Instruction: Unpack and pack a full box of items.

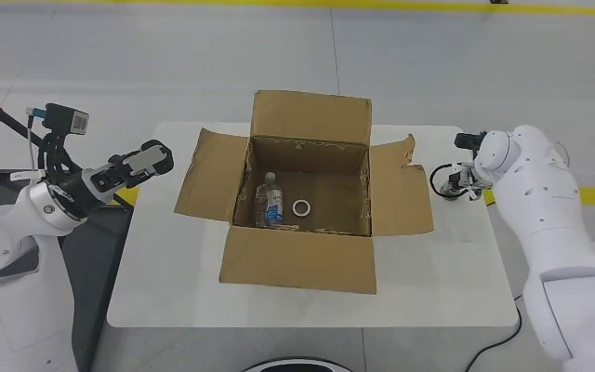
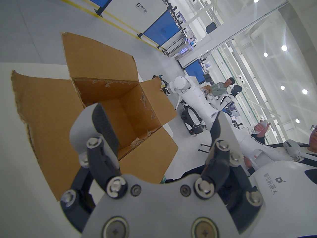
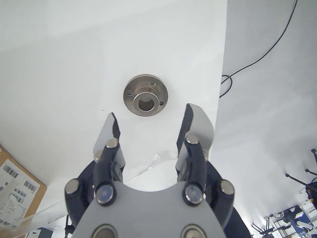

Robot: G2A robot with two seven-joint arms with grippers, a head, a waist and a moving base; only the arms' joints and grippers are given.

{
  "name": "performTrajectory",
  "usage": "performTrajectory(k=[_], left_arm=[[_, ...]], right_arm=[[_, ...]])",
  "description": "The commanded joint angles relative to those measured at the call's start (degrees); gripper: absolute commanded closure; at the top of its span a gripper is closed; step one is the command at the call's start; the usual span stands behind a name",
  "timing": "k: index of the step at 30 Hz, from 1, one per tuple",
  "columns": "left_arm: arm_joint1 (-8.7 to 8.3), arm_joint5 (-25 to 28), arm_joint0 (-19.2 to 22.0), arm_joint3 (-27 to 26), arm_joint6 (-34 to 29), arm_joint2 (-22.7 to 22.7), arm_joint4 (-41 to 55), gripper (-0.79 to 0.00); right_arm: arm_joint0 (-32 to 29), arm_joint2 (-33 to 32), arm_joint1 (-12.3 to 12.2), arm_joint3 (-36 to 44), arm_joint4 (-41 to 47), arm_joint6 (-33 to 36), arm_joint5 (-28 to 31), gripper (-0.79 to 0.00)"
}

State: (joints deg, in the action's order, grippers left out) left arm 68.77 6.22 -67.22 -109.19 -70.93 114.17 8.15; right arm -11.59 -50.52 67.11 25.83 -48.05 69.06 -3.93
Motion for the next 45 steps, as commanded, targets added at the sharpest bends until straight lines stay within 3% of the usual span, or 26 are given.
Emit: performTrajectory(k=[1,11,45], left_arm=[[0.00,0.0,0.0,0.0,0.0,0.0,0.0,-0.785],[0.00,0.0,0.0,0.0,0.0,0.0,0.0,-0.785],[0.00,0.0,0.0,0.0,0.0,0.0,0.0,-0.785]], right_arm=[[0.0,-0.1,0.1,0.0,0.1,-0.3,0.1,-0.382],[0.2,0.4,0.7,-1.2,-0.4,-1.0,-0.2,-0.422],[0.4,0.5,2.7,-5.9,-0.1,-6.4,-1.4,-0.385]])
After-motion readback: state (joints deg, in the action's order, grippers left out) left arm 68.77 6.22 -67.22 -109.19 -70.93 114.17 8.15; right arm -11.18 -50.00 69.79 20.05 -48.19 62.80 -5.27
